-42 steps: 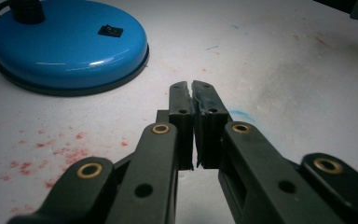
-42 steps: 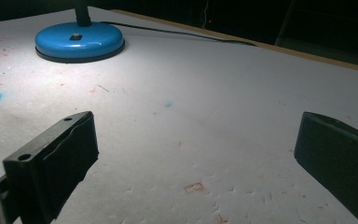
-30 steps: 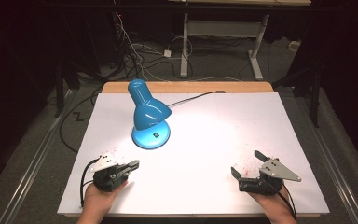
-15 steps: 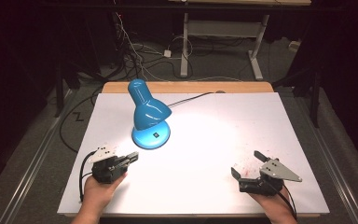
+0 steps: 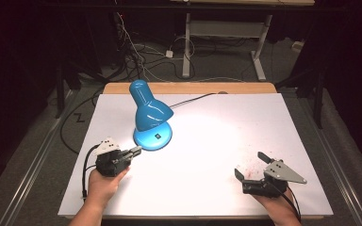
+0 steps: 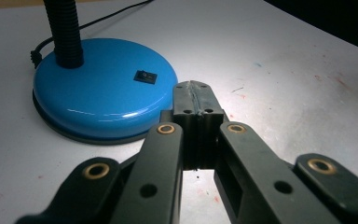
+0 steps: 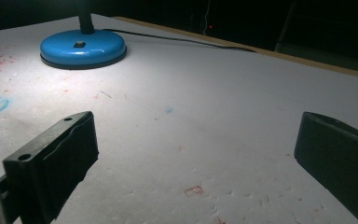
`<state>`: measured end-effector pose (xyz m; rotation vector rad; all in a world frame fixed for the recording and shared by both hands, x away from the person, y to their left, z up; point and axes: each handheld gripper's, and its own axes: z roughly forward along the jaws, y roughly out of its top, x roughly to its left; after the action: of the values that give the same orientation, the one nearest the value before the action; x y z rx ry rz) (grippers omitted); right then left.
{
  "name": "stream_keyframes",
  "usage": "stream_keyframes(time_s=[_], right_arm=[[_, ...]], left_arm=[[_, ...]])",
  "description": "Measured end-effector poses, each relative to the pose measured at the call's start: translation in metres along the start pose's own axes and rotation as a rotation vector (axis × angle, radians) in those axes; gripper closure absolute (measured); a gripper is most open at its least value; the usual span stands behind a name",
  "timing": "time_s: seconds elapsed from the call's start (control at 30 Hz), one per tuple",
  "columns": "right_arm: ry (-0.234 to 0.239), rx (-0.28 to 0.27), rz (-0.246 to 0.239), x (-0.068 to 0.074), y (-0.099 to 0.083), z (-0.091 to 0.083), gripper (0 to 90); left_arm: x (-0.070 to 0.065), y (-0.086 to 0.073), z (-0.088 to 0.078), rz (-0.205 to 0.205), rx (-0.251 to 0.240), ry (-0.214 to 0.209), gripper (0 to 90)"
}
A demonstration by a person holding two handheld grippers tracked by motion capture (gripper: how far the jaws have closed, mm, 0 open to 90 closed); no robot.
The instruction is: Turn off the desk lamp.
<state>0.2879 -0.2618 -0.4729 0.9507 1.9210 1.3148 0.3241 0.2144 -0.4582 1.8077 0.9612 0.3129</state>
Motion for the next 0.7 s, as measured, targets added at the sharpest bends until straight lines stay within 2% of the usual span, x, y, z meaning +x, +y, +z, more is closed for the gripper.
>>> stream_keyframes(time_s=[0.27, 0.7], right_arm=[[0.0, -0.001, 0.001, -0.001, 0.0, 0.0, 0.3], [0.0, 0.003, 0.005, -0.001, -0.001, 0.0, 0.3]], left_arm=[[0.012, 0.0, 0.018, -0.018, 0.008, 0.036, 87.9], [0.024, 0.006, 0.045, -0.024, 0.02, 0.044, 87.9]])
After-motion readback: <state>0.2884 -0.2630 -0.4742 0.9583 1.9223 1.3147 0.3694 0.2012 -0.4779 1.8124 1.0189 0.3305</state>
